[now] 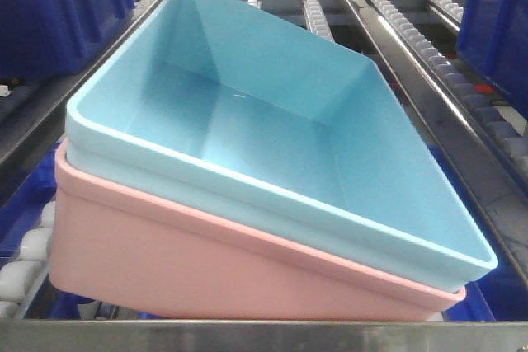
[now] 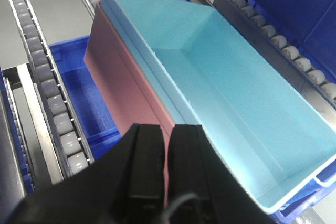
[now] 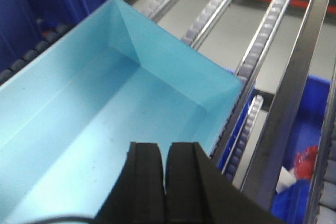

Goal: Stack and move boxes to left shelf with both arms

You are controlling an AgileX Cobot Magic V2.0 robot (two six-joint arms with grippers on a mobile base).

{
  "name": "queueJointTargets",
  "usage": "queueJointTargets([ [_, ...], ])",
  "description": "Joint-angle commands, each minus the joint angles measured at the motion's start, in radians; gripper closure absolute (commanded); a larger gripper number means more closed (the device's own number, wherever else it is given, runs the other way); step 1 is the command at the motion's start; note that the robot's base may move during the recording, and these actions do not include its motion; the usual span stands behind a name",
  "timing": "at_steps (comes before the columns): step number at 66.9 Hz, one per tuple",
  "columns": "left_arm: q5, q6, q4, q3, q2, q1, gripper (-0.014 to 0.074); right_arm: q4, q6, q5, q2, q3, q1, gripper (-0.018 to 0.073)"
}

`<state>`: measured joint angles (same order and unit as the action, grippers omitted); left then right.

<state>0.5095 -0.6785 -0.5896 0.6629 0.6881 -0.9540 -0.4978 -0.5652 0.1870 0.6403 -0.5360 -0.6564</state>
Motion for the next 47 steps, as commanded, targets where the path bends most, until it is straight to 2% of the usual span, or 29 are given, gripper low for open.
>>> queueJointTargets([
  [1,-0.07,-0.011,-0.03,0.027,-0.005,-0.009,0.0586,-0.034,0.002,-0.096,-0.023,-0.012,-0.001,0.0503],
  [39,-0.068,-0.011,-0.03,0.027,-0.003,-0.009,0.0586,-0.034,0.002,-0.095,-0.023,-0.012,-0.001,0.0503],
  [42,-0.066,-0.011,0.02,0.027,-0.003,-0.009,0.0586,-0.034,0.002,-0.095,-0.023,-0.012,-0.001,0.0503],
  [44,-0.066,-0.001,0.083,0.027,-0.006,-0.007,0.0586,-0.034,0.002,-0.095,-0.023,-0.012,-0.001,0.0503],
  [46,-0.066,0.048,0.159,0.027,-0.012,-0.007,0.0586,-0.034,0.002,-0.095,-0.023,-0.012,-0.001,0.0503],
  [47,-0.066,0.102,0.213,0.027,-0.017,-0.007,0.0586,-0.034,0.002,-0.095,-0.023,-0.012,-0.001,0.0503],
])
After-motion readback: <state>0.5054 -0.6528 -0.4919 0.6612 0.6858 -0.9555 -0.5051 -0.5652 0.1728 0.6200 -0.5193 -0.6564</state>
